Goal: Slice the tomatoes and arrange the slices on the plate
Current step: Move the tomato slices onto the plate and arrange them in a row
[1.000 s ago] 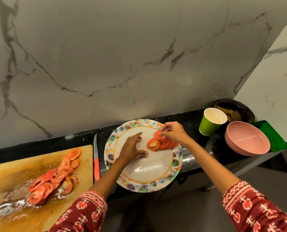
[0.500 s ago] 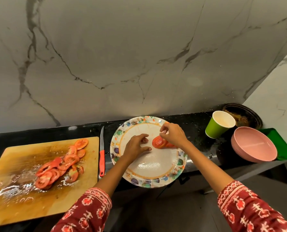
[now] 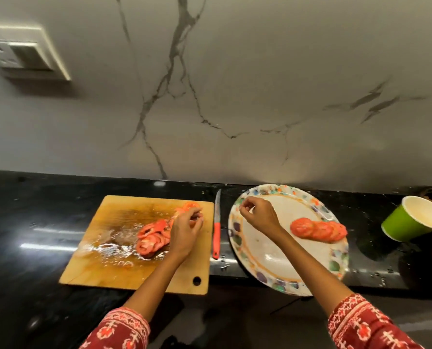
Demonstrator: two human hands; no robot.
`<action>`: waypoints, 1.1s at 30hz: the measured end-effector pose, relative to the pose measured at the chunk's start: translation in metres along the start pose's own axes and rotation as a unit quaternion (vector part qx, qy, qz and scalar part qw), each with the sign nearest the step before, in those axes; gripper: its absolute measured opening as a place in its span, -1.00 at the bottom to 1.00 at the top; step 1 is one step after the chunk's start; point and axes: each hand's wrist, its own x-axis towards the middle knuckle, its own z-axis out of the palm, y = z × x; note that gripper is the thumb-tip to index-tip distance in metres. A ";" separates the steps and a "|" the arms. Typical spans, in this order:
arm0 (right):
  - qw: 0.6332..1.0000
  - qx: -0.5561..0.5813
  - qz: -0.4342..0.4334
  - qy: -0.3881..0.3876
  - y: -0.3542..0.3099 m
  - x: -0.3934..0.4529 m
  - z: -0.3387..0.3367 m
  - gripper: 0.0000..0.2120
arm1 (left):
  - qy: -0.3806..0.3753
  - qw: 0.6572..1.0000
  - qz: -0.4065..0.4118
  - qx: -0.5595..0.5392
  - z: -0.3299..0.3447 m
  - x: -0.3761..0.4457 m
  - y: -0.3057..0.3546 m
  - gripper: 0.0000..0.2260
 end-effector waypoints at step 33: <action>0.955 -0.040 -0.030 -0.291 -0.174 -0.017 0.132 -0.84 | -0.062 0.998 -0.016 -0.017 -0.152 0.025 -0.112 -0.74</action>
